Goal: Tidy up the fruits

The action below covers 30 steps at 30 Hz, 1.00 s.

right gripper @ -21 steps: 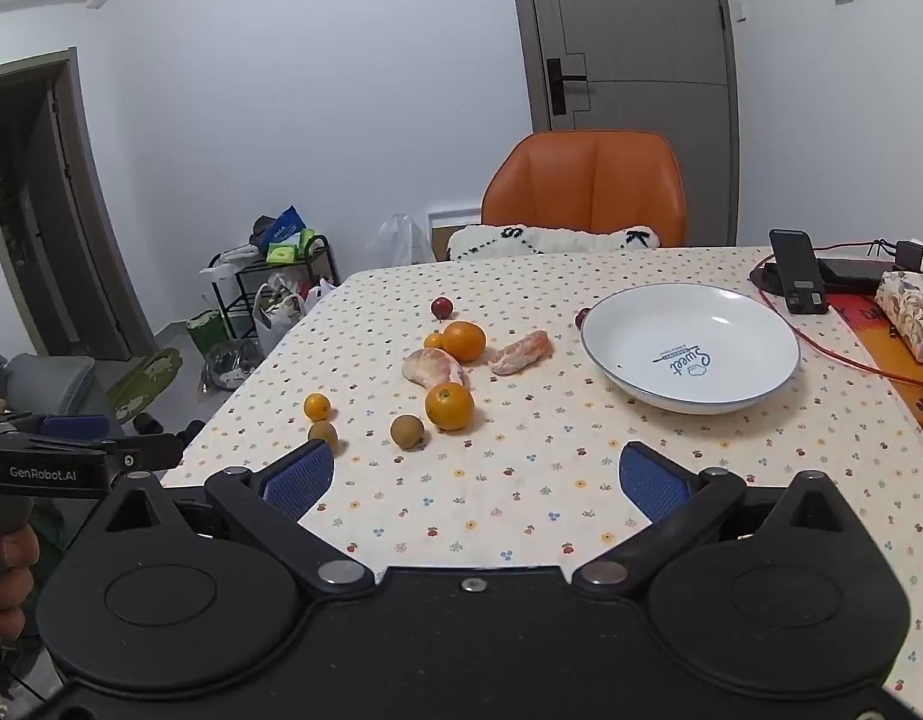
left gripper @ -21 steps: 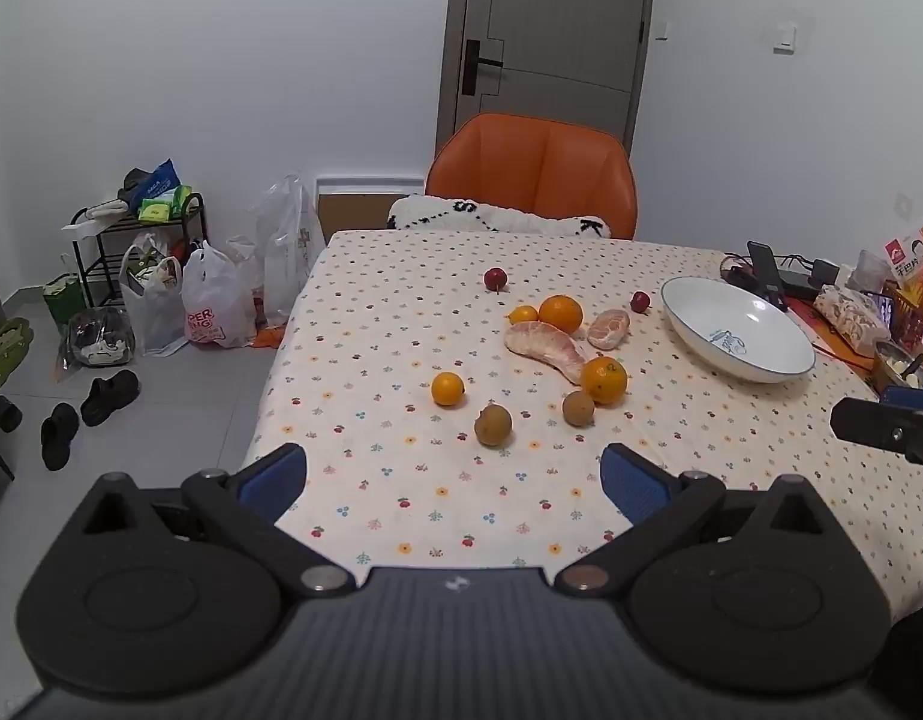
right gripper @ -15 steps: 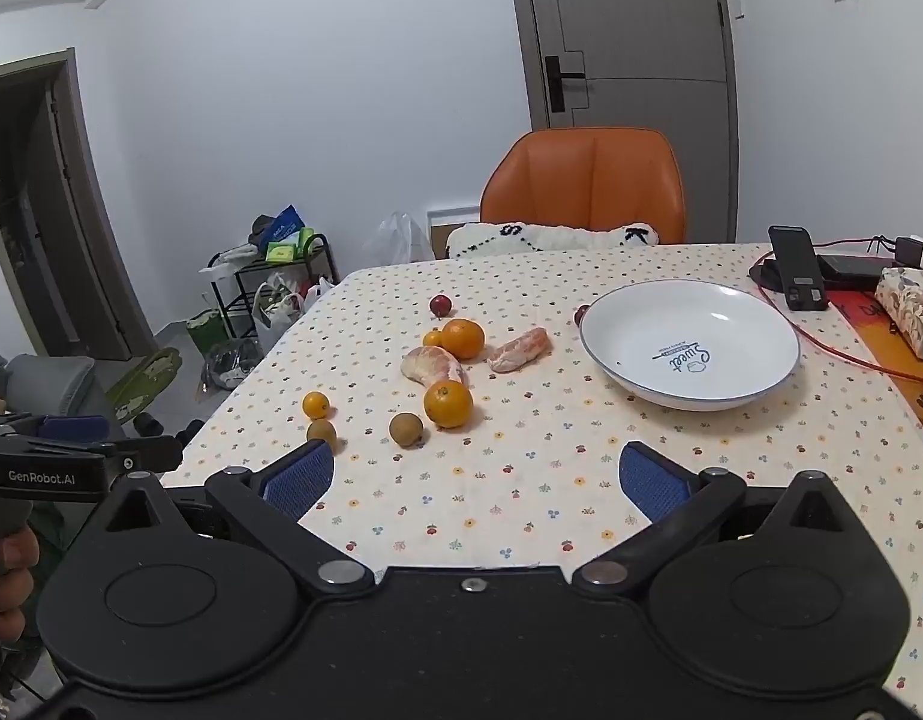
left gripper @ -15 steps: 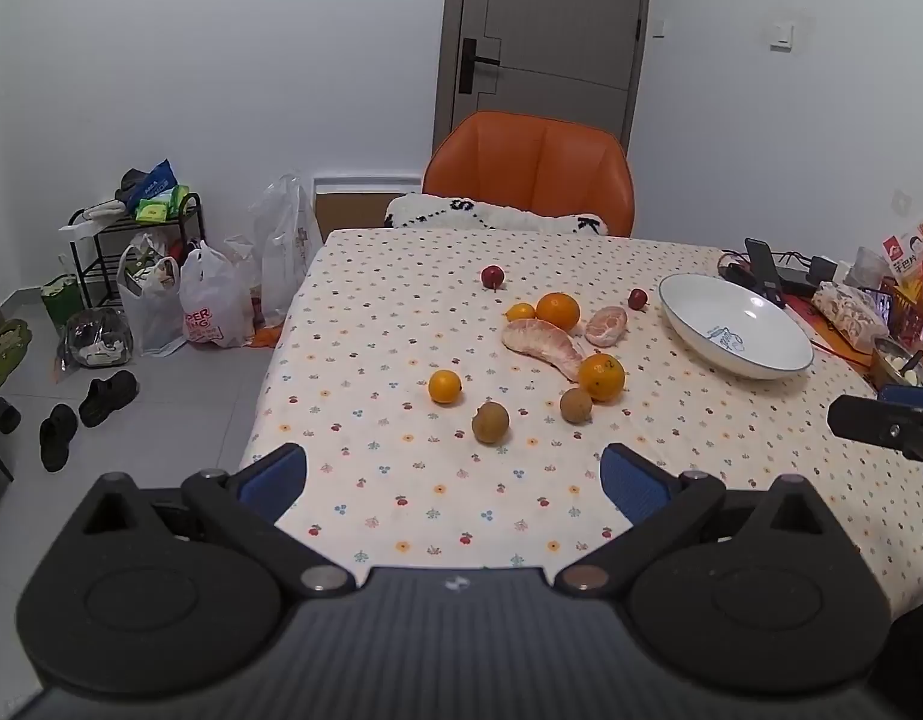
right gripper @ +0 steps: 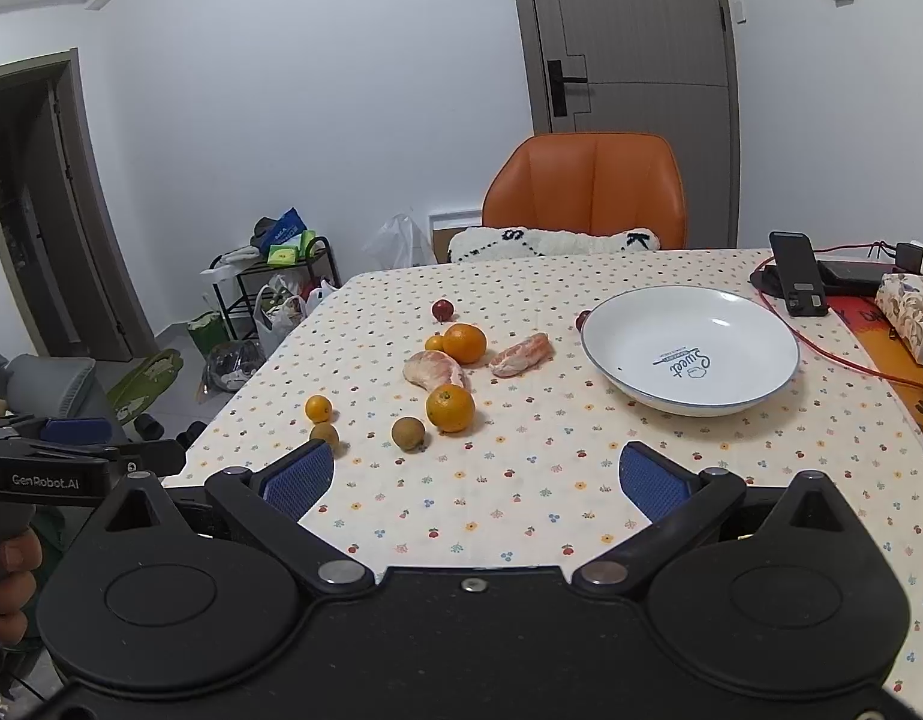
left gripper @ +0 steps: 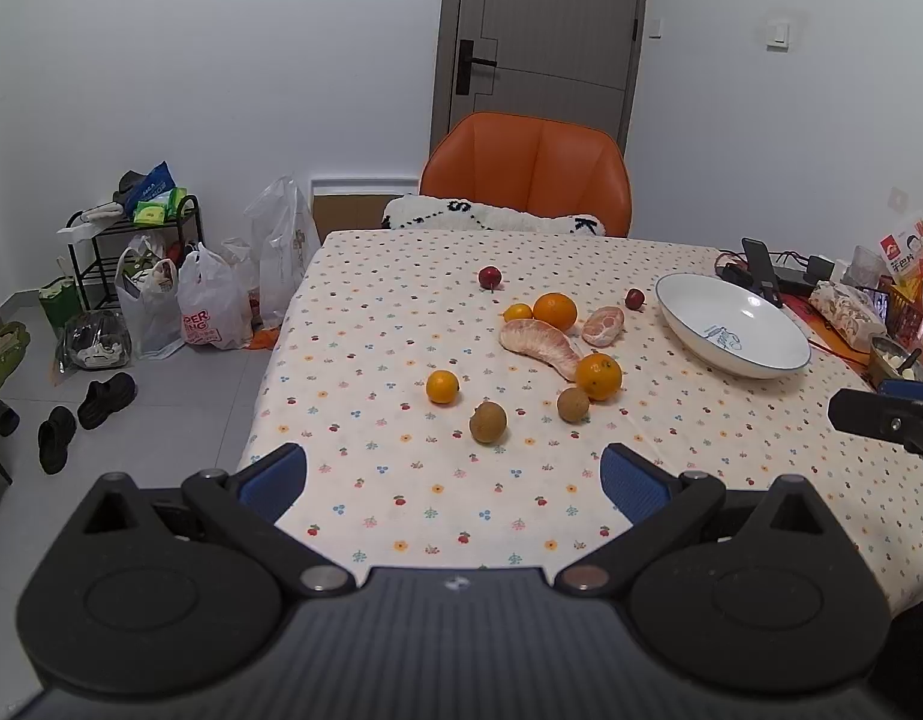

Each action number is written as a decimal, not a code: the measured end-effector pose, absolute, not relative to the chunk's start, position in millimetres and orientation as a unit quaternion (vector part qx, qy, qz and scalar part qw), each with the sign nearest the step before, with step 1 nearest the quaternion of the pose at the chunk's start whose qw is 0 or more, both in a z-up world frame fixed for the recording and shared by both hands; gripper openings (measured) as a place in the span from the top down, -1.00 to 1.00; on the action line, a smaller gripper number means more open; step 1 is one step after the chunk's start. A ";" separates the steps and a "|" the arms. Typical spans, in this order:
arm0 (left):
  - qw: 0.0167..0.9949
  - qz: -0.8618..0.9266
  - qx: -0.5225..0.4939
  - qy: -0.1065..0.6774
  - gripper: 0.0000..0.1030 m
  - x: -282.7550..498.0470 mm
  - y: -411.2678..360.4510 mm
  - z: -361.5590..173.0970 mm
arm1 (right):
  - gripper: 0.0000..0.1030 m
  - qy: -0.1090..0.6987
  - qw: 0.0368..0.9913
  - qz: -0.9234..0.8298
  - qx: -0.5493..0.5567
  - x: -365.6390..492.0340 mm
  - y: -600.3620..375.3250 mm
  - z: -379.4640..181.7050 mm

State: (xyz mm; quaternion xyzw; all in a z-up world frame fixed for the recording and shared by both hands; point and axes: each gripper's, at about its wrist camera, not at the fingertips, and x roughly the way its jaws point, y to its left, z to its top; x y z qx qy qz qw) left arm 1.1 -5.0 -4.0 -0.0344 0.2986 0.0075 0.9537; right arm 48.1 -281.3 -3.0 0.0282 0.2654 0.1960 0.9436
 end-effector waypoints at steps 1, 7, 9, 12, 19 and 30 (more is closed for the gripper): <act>0.954 0.008 -0.034 0.299 -1.00 1.0 -5.3 -4.0 | -1.00 0.266 0.944 0.196 0.028 48.1 -281.4 -2.2; 0.954 0.006 -0.034 0.299 -1.00 0.5 -6.5 -3.3 | -1.00 0.262 0.945 0.195 0.032 46.3 -284.1 0.0; 0.954 0.006 -0.034 0.299 -1.00 0.2 -6.3 -3.5 | -1.00 0.263 0.945 0.193 0.034 48.0 -285.2 1.0; 0.954 0.005 -0.034 0.299 -1.00 0.1 -7.6 -3.7 | -1.00 0.262 0.945 0.194 0.034 47.2 -285.8 1.3; 0.954 0.004 -0.033 0.297 -1.00 -1.3 -8.0 -3.7 | -1.00 0.262 0.945 0.193 0.034 47.2 -286.4 2.4; 0.954 0.004 -0.033 0.298 -1.00 -1.8 -6.7 -2.4 | -1.00 0.263 0.944 0.196 0.033 47.4 -285.3 2.9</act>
